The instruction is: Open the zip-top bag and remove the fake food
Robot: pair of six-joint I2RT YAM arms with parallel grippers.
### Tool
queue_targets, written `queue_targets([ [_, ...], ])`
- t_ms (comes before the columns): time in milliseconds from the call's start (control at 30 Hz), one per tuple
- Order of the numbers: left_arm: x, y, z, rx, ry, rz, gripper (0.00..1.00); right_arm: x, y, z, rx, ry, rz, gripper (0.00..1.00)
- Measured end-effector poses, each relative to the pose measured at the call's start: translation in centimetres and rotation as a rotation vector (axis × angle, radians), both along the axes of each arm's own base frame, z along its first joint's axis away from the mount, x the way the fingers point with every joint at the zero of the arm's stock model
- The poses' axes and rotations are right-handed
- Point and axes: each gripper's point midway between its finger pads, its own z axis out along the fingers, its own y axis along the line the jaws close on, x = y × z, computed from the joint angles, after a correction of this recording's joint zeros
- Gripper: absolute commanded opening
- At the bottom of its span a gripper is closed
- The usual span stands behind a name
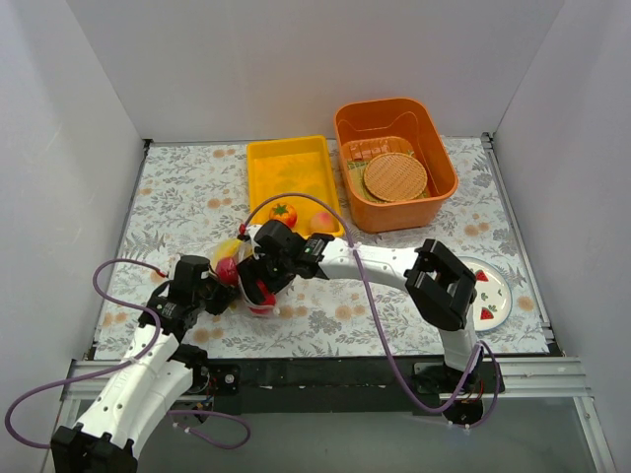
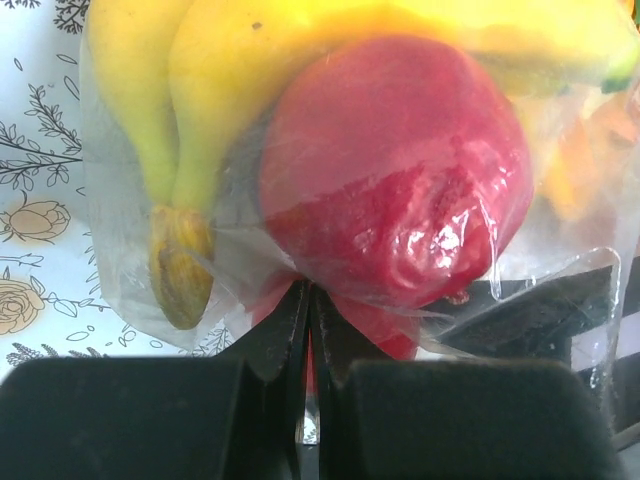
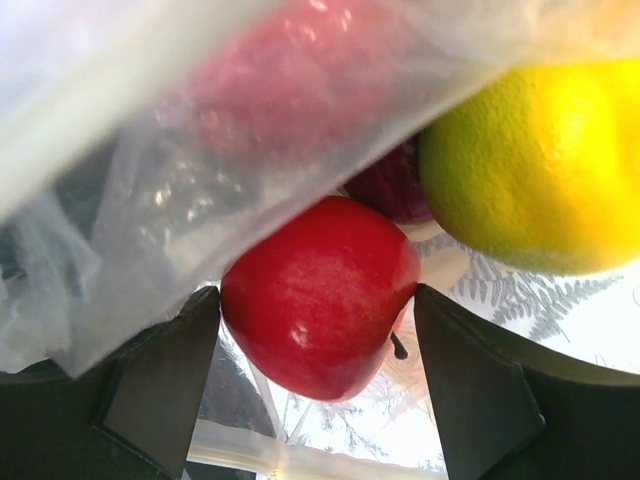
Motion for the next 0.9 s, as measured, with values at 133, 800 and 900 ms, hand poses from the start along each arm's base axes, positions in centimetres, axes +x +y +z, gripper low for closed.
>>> queue_targets([
  [133,-0.1,0.0,-0.4,-0.003,0.009,0.007,0.0,-0.2,0.6,-0.5,-0.015,-0.018,0.01,0.85],
  [800,0.1,2.0,-1.8,0.086,0.065,0.098,0.0,0.2,-1.4,1.4,-0.055,-0.107,-0.043,0.25],
  [900,0.2,2.3,-1.9,0.098,0.063,0.116,0.0,0.6,-1.8,3.8,-0.024,-0.145,-0.064,0.24],
])
